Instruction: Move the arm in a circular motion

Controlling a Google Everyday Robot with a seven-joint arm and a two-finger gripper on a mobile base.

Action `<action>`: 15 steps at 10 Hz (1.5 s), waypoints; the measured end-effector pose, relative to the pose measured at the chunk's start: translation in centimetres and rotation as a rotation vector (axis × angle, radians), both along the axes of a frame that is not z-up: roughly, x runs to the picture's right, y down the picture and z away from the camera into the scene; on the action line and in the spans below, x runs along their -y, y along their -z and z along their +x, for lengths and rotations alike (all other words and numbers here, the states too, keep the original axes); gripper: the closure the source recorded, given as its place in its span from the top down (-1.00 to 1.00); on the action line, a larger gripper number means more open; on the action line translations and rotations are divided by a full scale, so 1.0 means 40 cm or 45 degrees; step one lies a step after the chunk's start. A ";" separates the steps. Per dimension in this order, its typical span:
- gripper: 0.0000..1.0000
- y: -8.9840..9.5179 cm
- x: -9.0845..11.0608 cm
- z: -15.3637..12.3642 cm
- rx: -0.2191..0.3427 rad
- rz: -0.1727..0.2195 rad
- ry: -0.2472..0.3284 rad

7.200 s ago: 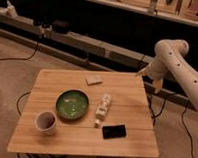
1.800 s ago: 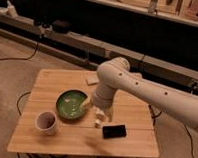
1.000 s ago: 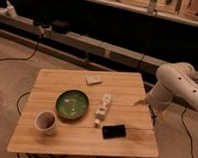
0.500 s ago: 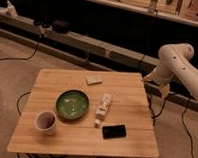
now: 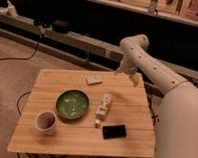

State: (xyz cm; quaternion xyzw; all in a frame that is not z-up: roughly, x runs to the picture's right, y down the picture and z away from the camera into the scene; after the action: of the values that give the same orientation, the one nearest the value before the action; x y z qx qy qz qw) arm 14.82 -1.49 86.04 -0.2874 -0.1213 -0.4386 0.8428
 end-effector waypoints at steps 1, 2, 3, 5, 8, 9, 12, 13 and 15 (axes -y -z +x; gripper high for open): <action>0.60 -0.001 -0.013 -0.092 0.055 0.003 0.079; 0.60 0.012 -0.037 -0.158 0.099 0.004 0.147; 0.60 0.045 -0.068 -0.217 0.147 0.008 0.195; 0.60 0.142 -0.145 -0.291 0.213 0.024 0.253; 0.60 0.321 -0.303 -0.320 0.250 0.001 0.230; 0.60 0.349 -0.332 -0.314 0.253 -0.019 0.207; 0.60 0.479 -0.463 -0.272 0.316 -0.164 -0.008; 0.60 0.498 -0.480 -0.230 0.304 -0.182 -0.095; 0.60 0.513 -0.493 -0.106 0.206 -0.160 -0.257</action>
State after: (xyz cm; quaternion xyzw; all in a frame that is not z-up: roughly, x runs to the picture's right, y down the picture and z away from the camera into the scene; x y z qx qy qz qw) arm 10.57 18.22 65.52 -0.2897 -0.2446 -0.3648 0.8504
